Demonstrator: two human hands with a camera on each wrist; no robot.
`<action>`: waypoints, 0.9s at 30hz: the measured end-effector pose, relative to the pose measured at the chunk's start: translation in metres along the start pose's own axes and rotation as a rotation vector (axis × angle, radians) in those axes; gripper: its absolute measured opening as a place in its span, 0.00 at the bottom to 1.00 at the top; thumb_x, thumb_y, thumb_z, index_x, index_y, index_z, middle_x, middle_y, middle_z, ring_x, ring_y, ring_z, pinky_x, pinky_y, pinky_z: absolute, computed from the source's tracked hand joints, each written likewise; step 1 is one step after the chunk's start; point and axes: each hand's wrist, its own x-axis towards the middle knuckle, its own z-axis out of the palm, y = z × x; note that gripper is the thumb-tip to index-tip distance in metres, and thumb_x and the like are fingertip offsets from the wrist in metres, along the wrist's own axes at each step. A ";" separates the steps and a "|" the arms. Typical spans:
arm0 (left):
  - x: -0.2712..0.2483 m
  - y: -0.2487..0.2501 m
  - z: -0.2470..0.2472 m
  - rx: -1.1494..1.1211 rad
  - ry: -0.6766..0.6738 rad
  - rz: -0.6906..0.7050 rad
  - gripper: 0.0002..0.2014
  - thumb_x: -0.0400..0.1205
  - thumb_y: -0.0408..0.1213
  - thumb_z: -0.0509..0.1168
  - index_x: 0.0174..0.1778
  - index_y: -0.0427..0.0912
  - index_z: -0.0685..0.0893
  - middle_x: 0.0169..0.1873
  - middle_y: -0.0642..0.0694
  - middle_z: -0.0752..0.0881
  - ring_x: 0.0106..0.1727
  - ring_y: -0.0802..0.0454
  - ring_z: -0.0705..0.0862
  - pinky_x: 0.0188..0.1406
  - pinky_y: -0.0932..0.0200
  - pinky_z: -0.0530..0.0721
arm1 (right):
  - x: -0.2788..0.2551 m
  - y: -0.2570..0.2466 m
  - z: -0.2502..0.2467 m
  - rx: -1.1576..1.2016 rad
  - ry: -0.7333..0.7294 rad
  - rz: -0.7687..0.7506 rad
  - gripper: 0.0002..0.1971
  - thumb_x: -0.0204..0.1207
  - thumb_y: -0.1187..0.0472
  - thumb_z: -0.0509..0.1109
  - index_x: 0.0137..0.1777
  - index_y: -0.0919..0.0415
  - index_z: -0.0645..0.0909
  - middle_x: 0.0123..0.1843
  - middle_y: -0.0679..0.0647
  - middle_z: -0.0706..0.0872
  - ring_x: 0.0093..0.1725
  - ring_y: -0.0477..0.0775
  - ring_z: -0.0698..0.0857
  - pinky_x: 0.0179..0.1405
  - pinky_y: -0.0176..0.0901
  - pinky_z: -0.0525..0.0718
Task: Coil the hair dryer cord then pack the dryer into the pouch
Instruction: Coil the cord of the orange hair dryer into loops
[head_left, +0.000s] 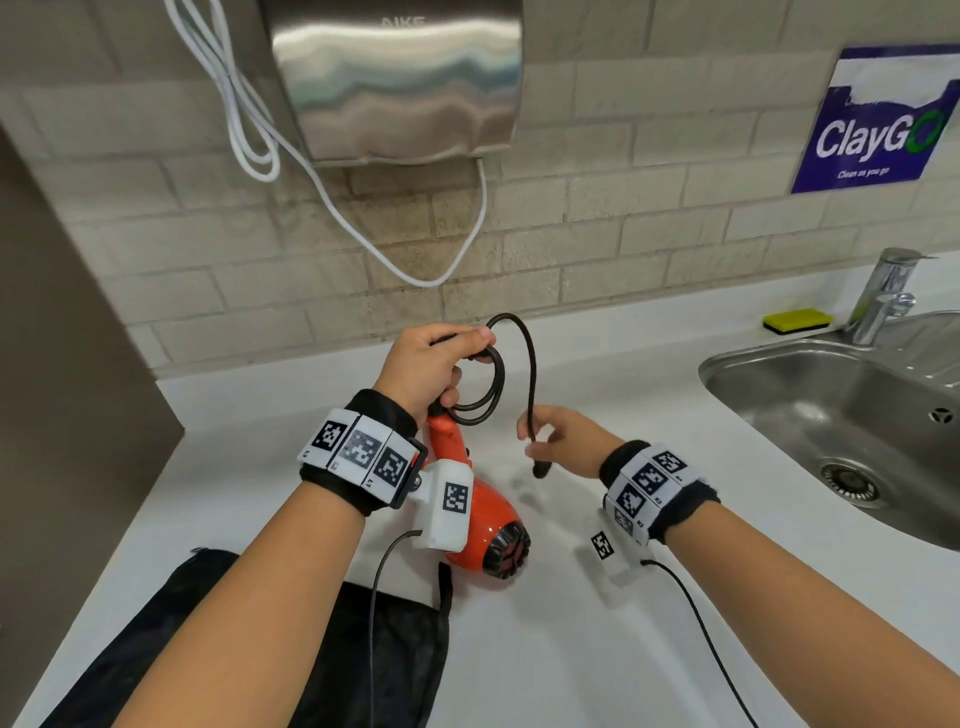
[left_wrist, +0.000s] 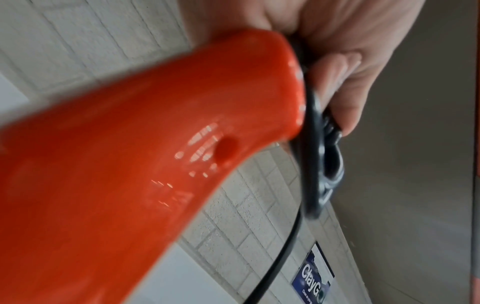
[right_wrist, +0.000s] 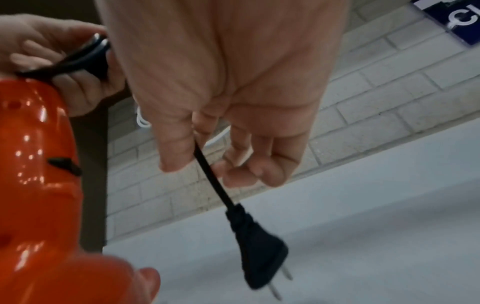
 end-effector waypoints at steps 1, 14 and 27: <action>0.000 0.000 -0.001 -0.009 0.010 0.003 0.05 0.78 0.34 0.66 0.39 0.39 0.86 0.33 0.44 0.84 0.13 0.60 0.62 0.11 0.70 0.62 | -0.001 0.005 0.003 -0.028 -0.035 0.024 0.09 0.75 0.69 0.66 0.42 0.53 0.74 0.45 0.49 0.78 0.32 0.40 0.73 0.36 0.27 0.71; 0.004 -0.004 -0.009 -0.048 0.118 0.020 0.04 0.78 0.34 0.67 0.39 0.41 0.85 0.33 0.45 0.84 0.12 0.60 0.62 0.11 0.69 0.63 | -0.001 -0.051 -0.018 0.613 0.421 -0.221 0.14 0.76 0.77 0.60 0.38 0.57 0.71 0.35 0.53 0.77 0.22 0.42 0.82 0.30 0.35 0.85; 0.009 -0.006 0.001 -0.025 0.126 0.035 0.03 0.77 0.37 0.69 0.38 0.44 0.86 0.32 0.45 0.82 0.15 0.59 0.63 0.12 0.68 0.65 | -0.011 -0.077 -0.009 0.625 0.535 -0.464 0.14 0.75 0.75 0.64 0.39 0.54 0.68 0.31 0.53 0.79 0.26 0.40 0.82 0.30 0.32 0.82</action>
